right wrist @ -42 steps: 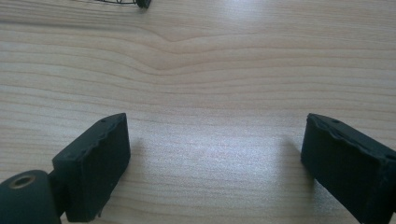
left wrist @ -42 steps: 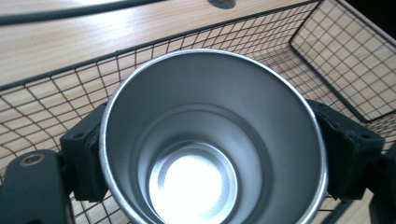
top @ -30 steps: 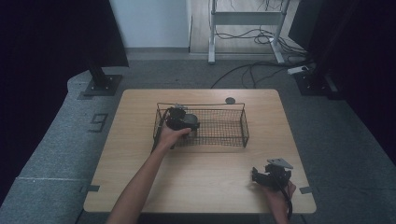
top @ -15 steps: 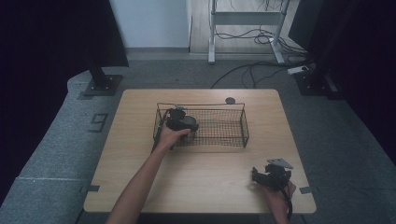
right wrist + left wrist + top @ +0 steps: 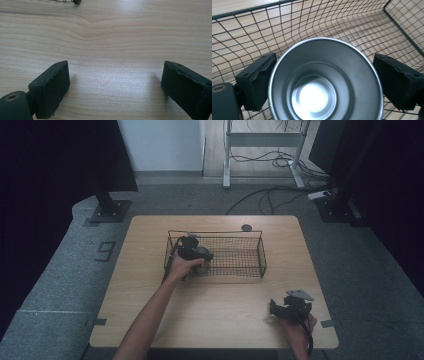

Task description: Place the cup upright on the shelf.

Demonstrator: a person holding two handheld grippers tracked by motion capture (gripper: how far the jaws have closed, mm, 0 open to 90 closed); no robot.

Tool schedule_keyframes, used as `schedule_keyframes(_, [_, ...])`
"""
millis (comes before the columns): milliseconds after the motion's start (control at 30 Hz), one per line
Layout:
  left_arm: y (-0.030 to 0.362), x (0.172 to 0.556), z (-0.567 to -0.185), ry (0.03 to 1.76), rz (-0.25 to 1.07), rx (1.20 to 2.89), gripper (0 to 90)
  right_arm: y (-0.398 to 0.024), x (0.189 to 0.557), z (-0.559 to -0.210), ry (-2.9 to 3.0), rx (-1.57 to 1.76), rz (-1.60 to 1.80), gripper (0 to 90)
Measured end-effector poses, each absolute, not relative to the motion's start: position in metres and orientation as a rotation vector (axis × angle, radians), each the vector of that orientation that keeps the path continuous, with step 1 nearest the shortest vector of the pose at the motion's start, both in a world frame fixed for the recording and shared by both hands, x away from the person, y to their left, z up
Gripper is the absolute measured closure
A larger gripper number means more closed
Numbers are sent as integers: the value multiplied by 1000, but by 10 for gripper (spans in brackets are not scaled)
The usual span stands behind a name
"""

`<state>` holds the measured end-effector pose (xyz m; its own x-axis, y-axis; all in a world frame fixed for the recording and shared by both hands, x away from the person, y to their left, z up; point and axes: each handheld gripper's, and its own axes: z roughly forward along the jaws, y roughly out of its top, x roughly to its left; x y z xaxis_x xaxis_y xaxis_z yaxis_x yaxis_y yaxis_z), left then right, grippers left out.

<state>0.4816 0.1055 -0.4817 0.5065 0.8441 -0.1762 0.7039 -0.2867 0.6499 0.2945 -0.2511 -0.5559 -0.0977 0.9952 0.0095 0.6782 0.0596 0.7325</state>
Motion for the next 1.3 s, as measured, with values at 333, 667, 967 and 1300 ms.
schedule_keyframes(333, [115,473,-466,1244,281,2006,83,-251,294,-556,1832,1667,808,82])
schedule_keyframes(667, [122,451,-437,1154,317,1948,112,-251,294,-556,1832,1668,808,82])
schedule_keyframes(967, [130,423,-427,1088,301,1929,144,-251,294,-556,1832,1667,808,82])
schedule_keyframes(1300, [144,387,-431,1032,289,1911,150,-251,295,-556,1831,1669,807,82])
